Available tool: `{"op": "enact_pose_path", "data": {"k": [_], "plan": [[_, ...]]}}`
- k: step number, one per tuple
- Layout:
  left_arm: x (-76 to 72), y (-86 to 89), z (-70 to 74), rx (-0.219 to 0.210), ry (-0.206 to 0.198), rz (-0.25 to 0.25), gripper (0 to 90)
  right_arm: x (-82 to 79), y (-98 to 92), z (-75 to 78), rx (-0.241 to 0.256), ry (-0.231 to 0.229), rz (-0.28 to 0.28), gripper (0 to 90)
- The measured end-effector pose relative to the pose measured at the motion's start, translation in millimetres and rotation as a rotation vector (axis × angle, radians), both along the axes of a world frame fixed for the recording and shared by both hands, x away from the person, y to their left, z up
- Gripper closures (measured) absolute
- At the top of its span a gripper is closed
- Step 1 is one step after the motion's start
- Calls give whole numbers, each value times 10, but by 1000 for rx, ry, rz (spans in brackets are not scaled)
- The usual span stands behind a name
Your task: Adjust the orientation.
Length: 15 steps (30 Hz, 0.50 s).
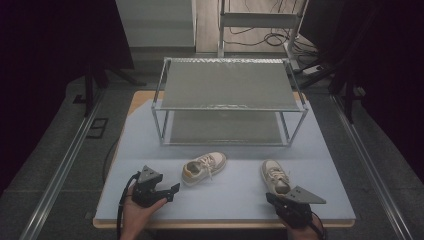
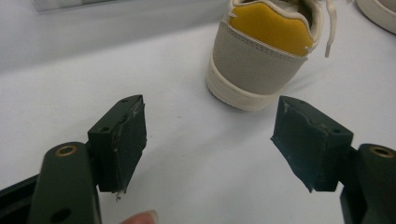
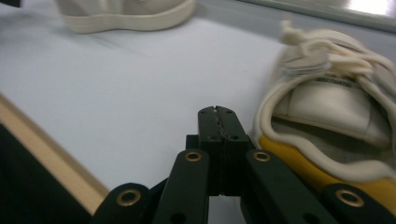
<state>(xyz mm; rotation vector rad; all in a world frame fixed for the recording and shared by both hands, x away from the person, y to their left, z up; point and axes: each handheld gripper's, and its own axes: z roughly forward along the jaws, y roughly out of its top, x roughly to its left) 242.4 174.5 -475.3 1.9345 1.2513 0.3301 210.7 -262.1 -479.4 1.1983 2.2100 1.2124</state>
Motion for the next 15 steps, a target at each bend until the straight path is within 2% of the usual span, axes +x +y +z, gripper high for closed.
{"op": "enact_pose_path", "data": {"k": [1, 5, 15], "plan": [[1, 3, 0, 2, 1, 2, 255, 29, -85, -14, 18, 10, -13, 897], [-1, 6, 2, 1, 0, 4, 255, 58, -218, -18, 35, 15, -38, 897], [2, -8, -6, 1, 2, 0, 255, 128, -460, -45, 40, 12, -73, 898]]}}
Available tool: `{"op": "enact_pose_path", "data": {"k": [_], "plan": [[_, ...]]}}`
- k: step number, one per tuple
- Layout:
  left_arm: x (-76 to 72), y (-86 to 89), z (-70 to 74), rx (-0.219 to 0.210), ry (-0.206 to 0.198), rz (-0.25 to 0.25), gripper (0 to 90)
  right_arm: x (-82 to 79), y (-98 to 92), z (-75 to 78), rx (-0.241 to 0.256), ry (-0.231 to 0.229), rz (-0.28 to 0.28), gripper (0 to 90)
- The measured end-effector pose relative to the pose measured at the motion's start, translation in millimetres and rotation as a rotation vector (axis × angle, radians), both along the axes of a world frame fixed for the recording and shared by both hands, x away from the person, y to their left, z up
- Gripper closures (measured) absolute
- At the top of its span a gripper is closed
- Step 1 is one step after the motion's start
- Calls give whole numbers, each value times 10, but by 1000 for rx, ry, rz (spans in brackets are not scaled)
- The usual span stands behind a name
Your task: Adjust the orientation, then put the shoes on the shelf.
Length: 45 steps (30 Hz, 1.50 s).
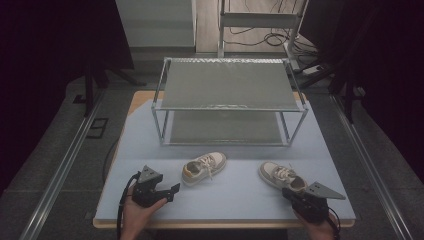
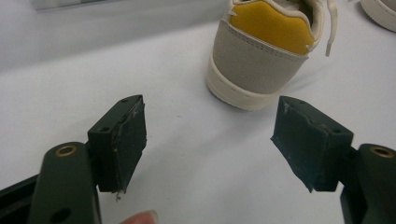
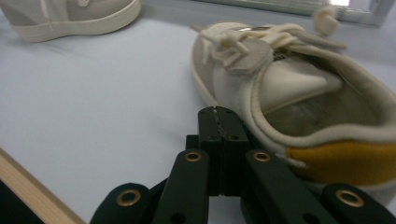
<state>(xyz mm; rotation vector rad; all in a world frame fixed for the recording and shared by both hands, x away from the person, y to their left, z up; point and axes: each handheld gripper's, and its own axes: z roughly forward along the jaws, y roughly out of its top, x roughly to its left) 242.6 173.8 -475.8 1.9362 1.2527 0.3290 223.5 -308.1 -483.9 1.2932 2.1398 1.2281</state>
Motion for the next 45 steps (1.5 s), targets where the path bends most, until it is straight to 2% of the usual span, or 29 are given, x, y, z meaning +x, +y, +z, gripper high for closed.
{"op": "enact_pose_path", "data": {"k": [2, 11, 16, 19, 22, 24, 28, 31, 33, 35, 36, 39, 40, 41, 42, 44, 45], "plan": [[0, -4, 0, 0, -1, 0, 254, 7, -25, -6, 12, 3, 4, 898], [-4, 2, 8, 0, -2, -1, 254, 0, -16, -2, 9, 1, 9, 897], [-16, -1, 36, -1, -11, 0, 254, -30, 49, 81, 41, -29, 47, 886], [-37, -6, 75, 0, -22, 2, 252, -67, 122, 180, 27, -57, 76, 808], [-46, 9, 134, -15, -33, 3, 248, -79, 133, 255, 20, -81, 75, 669], [-49, 9, 185, -10, -44, 6, 242, -73, 127, 309, 22, -90, 82, 560], [-33, -29, 283, -9, -51, -5, 229, 4, 85, 411, 1, -79, 63, 396], [4, -101, 354, 9, -56, -30, 214, 93, 26, 445, -15, -66, 48, 345], [46, -159, 402, 21, -62, -43, 206, 167, -21, 450, -20, -42, 40, 299], [77, -188, 421, 25, -58, -54, 188, 202, -42, 451, -27, -33, 40, 287], [161, -256, 442, 37, -44, -72, 178, 272, -84, 460, -31, -20, 50, 236], [250, -339, 452, 55, -25, -89, 163, 324, -113, 466, -36, -8, 59, 219], [320, -430, 464, 78, -18, -106, 160, 383, -144, 472, -59, -3, 44, 202], [320, -430, 464, 78, -18, -106, 156, 383, -144, 472, -59, -3, 44, 202], [398, -513, 458, 88, 4, -125, 149, 426, -169, 470, -70, 16, 44, 187], [432, -552, 450, 100, 11, -131, 144, 449, -182, 464, -79, 23, 45, 180], [499, -620, 422, 112, 29, -142, 141, 500, -206, 441, -91, 43, 43, 163]]}}
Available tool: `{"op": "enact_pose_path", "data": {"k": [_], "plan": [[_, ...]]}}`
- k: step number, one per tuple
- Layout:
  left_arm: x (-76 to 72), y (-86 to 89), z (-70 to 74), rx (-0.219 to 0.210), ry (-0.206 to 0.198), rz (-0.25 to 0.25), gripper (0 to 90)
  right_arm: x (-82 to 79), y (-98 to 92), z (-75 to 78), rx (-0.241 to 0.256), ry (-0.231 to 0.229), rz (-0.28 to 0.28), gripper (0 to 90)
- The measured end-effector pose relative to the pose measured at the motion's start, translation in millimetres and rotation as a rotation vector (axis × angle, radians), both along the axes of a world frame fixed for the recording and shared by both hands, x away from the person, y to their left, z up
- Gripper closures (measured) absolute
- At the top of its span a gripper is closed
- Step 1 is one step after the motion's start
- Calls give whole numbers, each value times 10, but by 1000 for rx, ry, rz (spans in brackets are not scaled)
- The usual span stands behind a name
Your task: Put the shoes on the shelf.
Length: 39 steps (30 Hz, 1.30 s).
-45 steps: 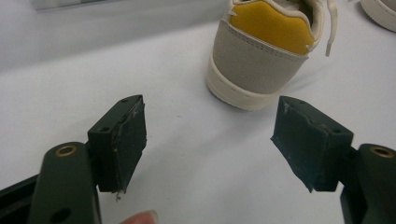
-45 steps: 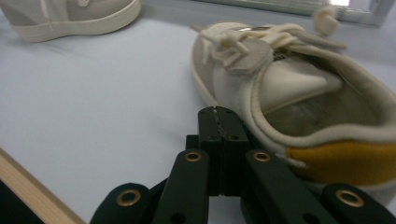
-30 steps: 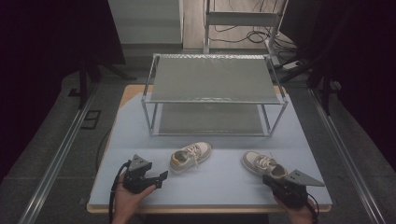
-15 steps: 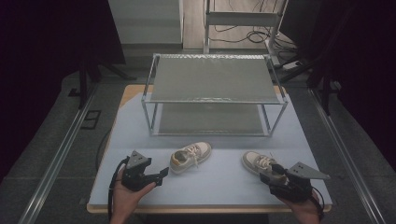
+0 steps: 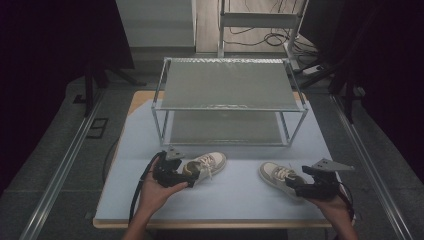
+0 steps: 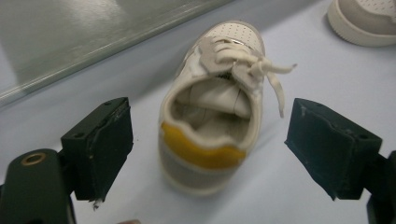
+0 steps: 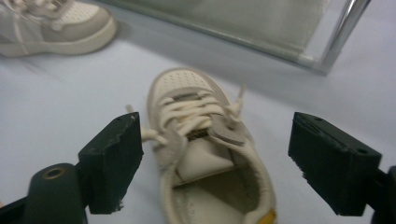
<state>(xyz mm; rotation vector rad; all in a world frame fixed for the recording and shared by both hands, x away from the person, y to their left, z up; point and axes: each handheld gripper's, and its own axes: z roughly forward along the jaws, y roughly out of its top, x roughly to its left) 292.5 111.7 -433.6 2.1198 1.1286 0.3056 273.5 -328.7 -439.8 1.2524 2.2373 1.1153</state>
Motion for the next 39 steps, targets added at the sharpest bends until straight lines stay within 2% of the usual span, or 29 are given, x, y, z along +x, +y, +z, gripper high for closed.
{"op": "enact_pose_path", "data": {"k": [1, 3, 4, 5, 11, 20, 21, 24, 26, 27, 28, 32, 33, 38, 39], "plan": [[0, 0, 0, 0, 0, 0, 139, 17, -10, -8, -4, 6, -1, 157], [85, -93, -51, 27, 24, -16, 136, 51, -26, -26, -7, 18, 0, 147], [85, -93, -51, 27, 24, -16, 133, 66, -28, -33, -8, 24, 5, 139], [133, -149, -82, 49, 37, -23, 131, 83, -30, -39, -8, 32, 11, 133], [234, -259, -160, 98, 67, -35, 114, 159, -13, -60, -3, 69, 38, 114], [312, -311, -257, 123, 102, -38, 104, 165, 5, -88, 3, 89, 49, 113], [325, -312, -278, 126, 110, -30, 103, 154, 6, -73, -5, 75, 49, 119], [330, -302, -286, 121, 115, -32, 103, 139, 20, -52, 3, 74, 60, 119], [333, -299, -291, 119, 116, -32, 103, 138, 95, -60, -31, 82, 81, 120], [333, -301, -294, 119, 116, -32, 103, 138, 95, -60, -31, 82, 81, 120], [333, -304, -298, 120, 116, -32, 104, 169, 153, -107, -73, 102, 90, 119], [332, -303, -311, 120, 118, -37, 121, 213, 188, -172, -87, 136, 97, 119], [335, -303, -320, 126, 119, -36, 140, 236, 208, -225, -99, 165, 103, 122], [352, -304, -353, 135, 129, -40, 142, 261, 233, -317, -122, 197, 99, 132], [358, -310, -364, 138, 134, -41, 145, 267, 236, -358, -141, 200, 91, 143]]}}
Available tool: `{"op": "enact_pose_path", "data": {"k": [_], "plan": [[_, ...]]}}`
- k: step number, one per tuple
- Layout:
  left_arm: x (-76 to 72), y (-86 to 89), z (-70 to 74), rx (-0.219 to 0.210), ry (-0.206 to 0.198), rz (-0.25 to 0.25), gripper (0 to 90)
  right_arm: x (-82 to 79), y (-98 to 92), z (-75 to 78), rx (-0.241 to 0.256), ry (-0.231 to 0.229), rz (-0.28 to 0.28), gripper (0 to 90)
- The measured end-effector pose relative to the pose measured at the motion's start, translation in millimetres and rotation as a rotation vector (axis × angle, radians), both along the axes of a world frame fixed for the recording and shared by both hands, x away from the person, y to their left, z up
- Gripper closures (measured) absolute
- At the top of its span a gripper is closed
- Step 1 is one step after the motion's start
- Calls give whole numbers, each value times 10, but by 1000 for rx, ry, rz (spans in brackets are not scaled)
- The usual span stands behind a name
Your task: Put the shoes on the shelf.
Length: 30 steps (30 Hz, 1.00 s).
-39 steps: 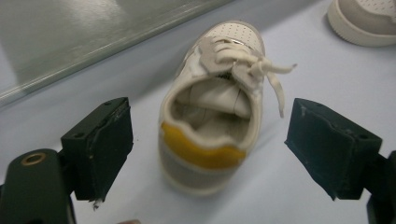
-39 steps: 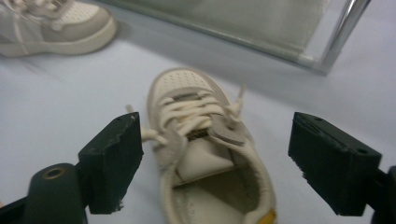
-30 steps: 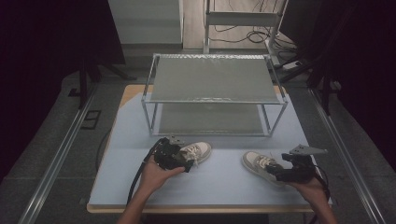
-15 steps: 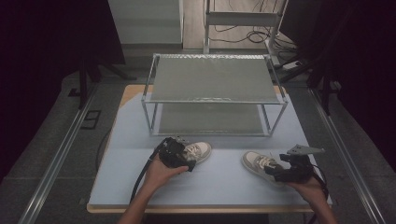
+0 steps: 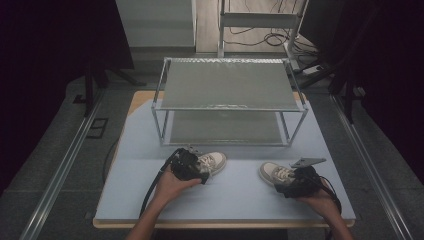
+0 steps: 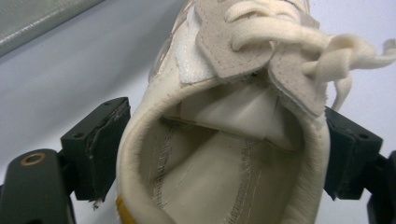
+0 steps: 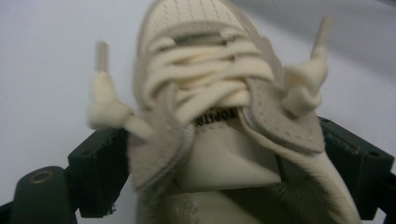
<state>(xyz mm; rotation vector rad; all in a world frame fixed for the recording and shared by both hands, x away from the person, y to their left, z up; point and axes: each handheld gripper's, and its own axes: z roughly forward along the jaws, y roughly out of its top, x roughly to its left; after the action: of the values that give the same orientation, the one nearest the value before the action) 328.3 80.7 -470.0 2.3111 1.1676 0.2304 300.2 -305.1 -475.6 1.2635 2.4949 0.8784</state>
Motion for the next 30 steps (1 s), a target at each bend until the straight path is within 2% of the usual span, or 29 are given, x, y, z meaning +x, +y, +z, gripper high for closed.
{"op": "enact_pose_path", "data": {"k": [3, 8, 11, 14, 18, 25, 30], "plan": [[6, -8, -19, 10, 9, 0, 151, -1, -4, -15, -4, -1, -6, 167], [2, 2, -18, 0, 12, -19, 207, 1, -21, -3, -2, 5, 10, 202], [-17, -1, -18, -5, -3, -20, 221, -4, -48, 5, 19, 2, 30, 247], [-38, 10, -14, -24, -12, -17, 242, -25, -64, 6, 36, -3, 30, 264], [-65, 32, -1, -54, -27, -15, 270, -30, -64, 13, 36, -2, 24, 273], [-91, 43, 24, -62, -58, -8, 284, -45, -37, 60, 54, -12, 38, 278], [-111, 106, 102, -121, -74, -9, 287, -18, -5, 132, 75, -34, 31, 277]]}}
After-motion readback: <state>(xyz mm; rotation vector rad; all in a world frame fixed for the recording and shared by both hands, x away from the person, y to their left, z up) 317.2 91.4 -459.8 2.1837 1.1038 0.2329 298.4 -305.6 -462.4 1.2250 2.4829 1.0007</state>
